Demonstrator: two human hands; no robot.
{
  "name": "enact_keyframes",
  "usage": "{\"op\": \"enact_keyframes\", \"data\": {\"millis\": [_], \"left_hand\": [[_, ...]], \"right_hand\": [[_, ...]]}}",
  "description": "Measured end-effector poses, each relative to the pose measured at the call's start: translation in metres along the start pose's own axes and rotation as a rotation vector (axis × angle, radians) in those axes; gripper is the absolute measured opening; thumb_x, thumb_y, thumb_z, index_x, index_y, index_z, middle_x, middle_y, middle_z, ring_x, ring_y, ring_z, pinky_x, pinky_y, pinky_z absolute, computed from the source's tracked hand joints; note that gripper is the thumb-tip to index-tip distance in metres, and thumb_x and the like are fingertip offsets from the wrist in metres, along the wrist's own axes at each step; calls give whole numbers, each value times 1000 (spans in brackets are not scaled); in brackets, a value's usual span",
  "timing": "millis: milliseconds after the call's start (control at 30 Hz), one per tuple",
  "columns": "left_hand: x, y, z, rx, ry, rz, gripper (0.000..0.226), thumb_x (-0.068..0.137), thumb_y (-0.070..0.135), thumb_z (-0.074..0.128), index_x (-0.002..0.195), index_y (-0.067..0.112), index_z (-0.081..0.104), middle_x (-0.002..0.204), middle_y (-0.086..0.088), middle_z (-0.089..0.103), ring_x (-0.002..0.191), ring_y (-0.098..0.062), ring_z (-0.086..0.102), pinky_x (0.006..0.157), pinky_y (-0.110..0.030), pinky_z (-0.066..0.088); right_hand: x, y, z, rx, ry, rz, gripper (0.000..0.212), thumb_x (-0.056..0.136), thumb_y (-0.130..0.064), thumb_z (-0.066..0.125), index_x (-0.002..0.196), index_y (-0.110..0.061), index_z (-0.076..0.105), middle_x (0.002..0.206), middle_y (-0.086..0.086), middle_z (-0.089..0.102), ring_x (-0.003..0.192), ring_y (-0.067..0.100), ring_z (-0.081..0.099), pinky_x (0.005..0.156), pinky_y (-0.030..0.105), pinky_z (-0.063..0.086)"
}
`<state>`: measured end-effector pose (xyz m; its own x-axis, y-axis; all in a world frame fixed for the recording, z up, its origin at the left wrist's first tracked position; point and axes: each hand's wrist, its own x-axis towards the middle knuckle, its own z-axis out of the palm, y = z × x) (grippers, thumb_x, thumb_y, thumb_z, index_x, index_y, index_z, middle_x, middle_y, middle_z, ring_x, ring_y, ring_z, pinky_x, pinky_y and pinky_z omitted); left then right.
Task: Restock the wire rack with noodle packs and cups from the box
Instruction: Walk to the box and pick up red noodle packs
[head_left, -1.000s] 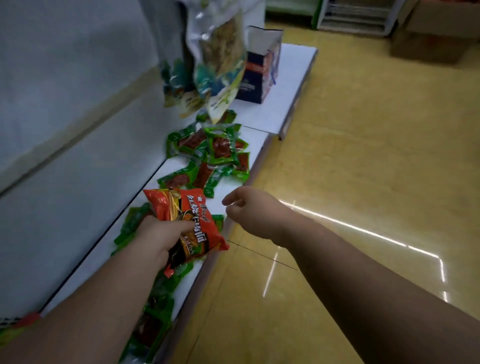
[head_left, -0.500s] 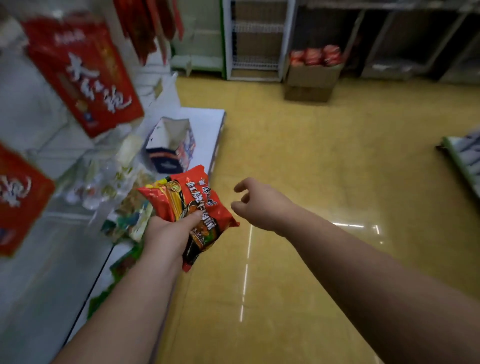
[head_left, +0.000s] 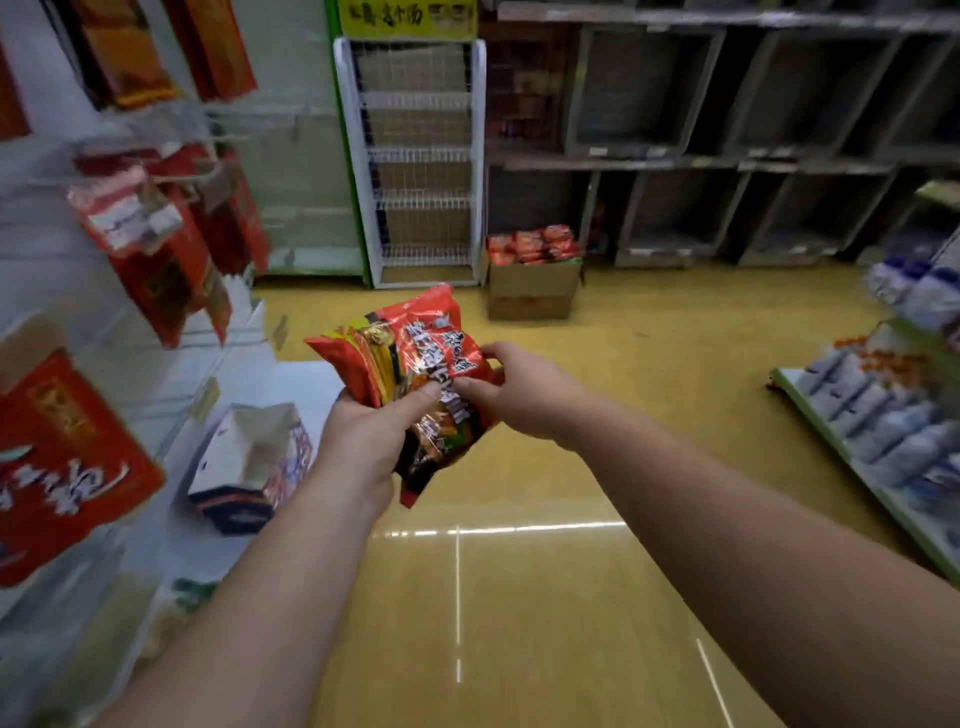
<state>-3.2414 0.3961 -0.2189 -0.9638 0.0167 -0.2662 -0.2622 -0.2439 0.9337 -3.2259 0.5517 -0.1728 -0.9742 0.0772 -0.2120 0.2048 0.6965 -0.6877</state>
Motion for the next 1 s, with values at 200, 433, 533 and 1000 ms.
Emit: {"op": "enact_keyframes", "data": {"millis": [200, 433, 533, 1000], "left_hand": [[101, 35, 75, -18, -207, -56, 71, 60, 20, 87, 126, 14, 61, 112, -8, 74, 100, -32, 71, 93, -53, 54], [242, 55, 175, -145, -264, -119, 67, 72, 44, 75, 132, 19, 56, 120, -8, 71, 114, -28, 65, 94, -51, 51], [310, 68, 213, -158, -153, -123, 75, 73, 49, 73, 138, 22, 46, 123, -12, 66, 111, -27, 65, 89, -50, 53], [650, 141, 342, 380, -369, -204, 52, 69, 29, 84, 114, 10, 66, 97, -13, 77, 90, -31, 75, 77, -39, 60]], "right_hand": [[90, 20, -79, 157, 111, 48, 62, 91, -43, 65, 144, -22, 41, 128, 1, 60, 109, 18, 61, 92, 39, 54], [238, 75, -180, 279, 93, 85, 58, 90, -32, 69, 141, -27, 44, 116, -5, 57, 101, 15, 62, 78, 33, 59], [304, 93, -230, 202, 105, 69, 57, 91, -31, 68, 142, -28, 45, 129, -1, 56, 104, 14, 59, 83, 33, 57], [664, 85, -336, 13, 52, -42, 54, 90, -32, 69, 140, -32, 50, 134, -3, 54, 121, 20, 55, 85, 32, 54]]}}
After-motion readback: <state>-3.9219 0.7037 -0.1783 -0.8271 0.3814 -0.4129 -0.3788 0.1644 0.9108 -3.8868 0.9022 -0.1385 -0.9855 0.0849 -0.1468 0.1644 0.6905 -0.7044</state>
